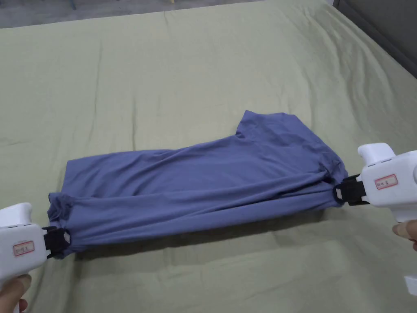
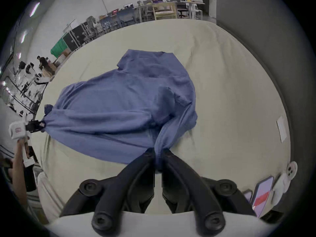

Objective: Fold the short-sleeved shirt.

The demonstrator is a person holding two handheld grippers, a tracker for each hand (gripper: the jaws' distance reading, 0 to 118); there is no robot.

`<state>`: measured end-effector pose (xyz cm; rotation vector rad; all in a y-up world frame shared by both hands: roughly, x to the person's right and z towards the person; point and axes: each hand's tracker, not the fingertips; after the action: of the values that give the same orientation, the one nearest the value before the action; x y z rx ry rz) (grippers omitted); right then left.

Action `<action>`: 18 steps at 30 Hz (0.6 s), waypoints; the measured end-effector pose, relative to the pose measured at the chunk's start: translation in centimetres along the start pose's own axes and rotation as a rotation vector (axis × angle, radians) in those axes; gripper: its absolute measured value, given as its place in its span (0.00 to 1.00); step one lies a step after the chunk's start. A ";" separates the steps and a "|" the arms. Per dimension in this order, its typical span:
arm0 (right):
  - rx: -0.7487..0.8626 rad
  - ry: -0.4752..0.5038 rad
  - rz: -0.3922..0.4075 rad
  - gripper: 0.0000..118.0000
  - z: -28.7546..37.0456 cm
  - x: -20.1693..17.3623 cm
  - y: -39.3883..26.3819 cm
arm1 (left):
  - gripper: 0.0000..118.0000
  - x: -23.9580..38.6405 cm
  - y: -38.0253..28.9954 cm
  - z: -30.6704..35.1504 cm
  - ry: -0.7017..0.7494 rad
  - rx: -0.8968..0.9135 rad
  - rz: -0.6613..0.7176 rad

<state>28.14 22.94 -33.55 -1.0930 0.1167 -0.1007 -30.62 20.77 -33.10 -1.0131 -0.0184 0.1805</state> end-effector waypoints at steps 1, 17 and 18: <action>-0.015 0.006 -0.007 0.05 0.1 0.0 -0.6 | 0.01 0.0 -0.4 0.1 -0.002 -0.018 -0.013; -0.206 0.013 0.022 0.20 -4.8 0.6 -3.4 | 0.03 0.9 -4.3 -2.5 0.086 -0.091 -0.059; -0.190 -0.010 0.077 0.39 -3.8 0.6 -3.0 | 0.10 0.9 -4.1 -1.8 0.087 -0.084 -0.033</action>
<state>28.15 18.14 -32.61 -1.2768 0.1618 -0.0148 -29.01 17.24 -30.67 -1.1032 0.0372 0.1059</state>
